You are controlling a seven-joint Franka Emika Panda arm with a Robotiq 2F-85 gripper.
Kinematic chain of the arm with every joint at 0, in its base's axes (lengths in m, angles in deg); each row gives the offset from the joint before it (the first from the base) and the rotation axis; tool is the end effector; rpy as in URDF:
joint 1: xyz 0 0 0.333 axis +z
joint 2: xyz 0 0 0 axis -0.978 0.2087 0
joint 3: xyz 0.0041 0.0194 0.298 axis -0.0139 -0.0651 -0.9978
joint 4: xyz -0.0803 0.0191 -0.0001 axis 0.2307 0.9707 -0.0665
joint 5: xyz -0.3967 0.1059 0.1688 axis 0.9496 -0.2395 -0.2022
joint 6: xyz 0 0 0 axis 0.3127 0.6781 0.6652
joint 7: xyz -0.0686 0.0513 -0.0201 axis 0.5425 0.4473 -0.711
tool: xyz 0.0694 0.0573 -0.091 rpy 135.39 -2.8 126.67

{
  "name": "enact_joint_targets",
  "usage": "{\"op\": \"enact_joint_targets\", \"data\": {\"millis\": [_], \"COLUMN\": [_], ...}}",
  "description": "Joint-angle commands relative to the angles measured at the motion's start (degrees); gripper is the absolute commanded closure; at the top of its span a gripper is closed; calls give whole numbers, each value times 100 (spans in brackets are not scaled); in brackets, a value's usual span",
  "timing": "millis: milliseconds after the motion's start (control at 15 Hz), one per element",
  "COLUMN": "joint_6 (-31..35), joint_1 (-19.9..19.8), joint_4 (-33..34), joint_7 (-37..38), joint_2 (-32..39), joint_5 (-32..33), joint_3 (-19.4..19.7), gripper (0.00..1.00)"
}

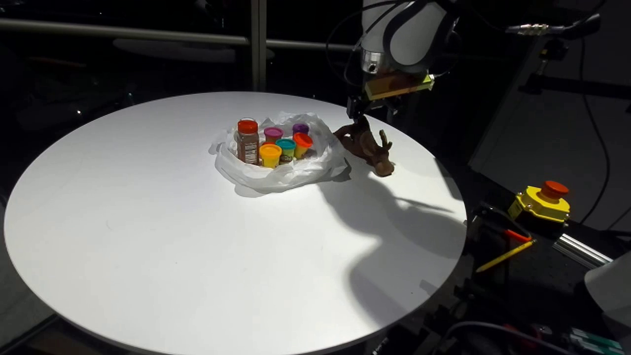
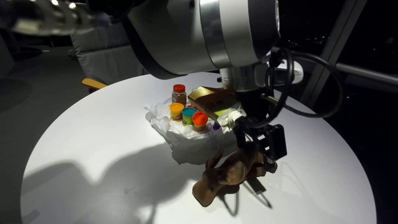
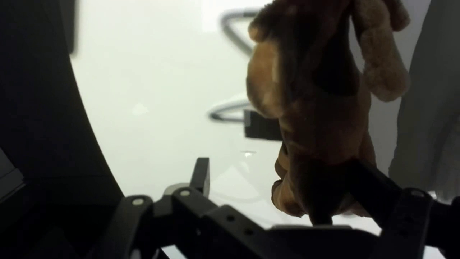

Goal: Put the contents on the table into the plastic bag.

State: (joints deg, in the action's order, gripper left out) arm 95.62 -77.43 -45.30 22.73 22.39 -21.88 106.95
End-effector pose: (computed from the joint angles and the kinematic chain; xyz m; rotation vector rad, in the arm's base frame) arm 0.5643 -0.1851 0.1174 2.6420 -0.9503 0.1744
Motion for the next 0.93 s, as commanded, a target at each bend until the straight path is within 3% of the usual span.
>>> {"op": "enact_joint_targets", "data": {"millis": [0, 133, 200, 533, 800, 867], "joint_6": [457, 560, 570, 475, 364, 346], "joint_1": [-299, -426, -481, -574, -115, -27], "joint_4": [199, 272, 313, 321, 81, 29], "joint_7": [-671, -1084, -1291, -2081, -1745, -1684], "joint_2": [222, 355, 403, 356, -45, -158], "joint_5": [-671, -1134, -1364, -2235, -2081, -2035], "joint_3": [-218, -351, -420, -575, -76, 19], "gripper": [0, 0, 19, 58, 86, 90]}}
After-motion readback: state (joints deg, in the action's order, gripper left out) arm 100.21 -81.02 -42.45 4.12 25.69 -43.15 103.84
